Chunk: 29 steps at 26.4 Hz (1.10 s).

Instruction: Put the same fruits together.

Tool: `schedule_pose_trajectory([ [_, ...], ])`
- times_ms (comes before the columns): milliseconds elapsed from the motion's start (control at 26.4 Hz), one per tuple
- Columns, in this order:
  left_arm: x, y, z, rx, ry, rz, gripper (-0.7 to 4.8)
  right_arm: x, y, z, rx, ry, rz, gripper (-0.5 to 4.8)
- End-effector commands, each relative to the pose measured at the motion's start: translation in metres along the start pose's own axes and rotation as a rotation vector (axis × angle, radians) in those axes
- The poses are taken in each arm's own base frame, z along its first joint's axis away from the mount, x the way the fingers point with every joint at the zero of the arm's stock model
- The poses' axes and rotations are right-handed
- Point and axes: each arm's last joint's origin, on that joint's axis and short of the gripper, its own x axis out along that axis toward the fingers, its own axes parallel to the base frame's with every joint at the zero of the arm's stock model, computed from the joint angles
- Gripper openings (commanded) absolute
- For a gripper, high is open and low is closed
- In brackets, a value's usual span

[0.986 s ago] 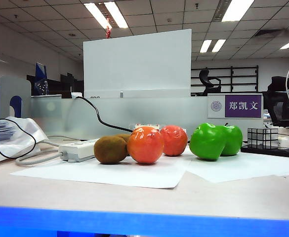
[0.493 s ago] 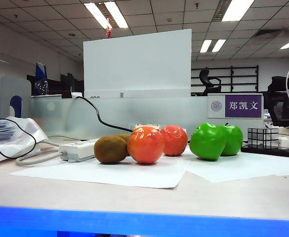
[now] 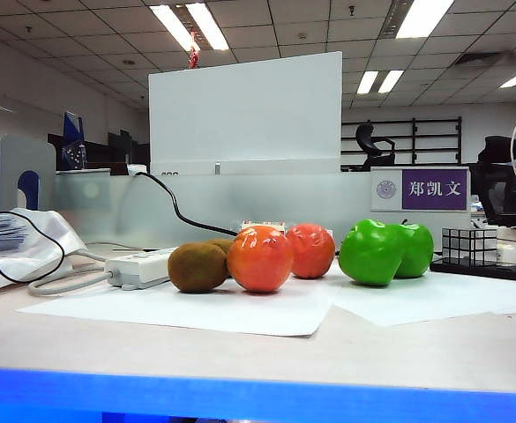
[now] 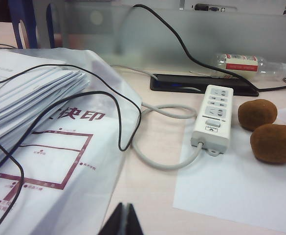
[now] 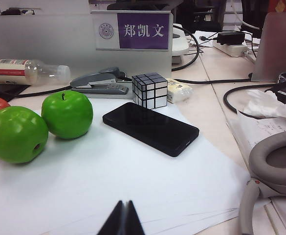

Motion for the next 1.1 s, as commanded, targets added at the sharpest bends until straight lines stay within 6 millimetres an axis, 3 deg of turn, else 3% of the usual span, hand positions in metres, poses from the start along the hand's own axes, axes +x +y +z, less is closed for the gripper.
schedule_pose_trajectory([
  [38,-0.0002,-0.0001,0.0014,-0.001,-0.011,-0.002,-0.05,0.0001,0.0,0.0009,0.002,-0.018,0.0,0.0],
  [1100,-0.0002,-0.0001,0.0014,-0.001,-0.011,-0.002,-0.05,0.0001,0.0002,-0.0007,0.004,-0.001,0.005,0.0],
])
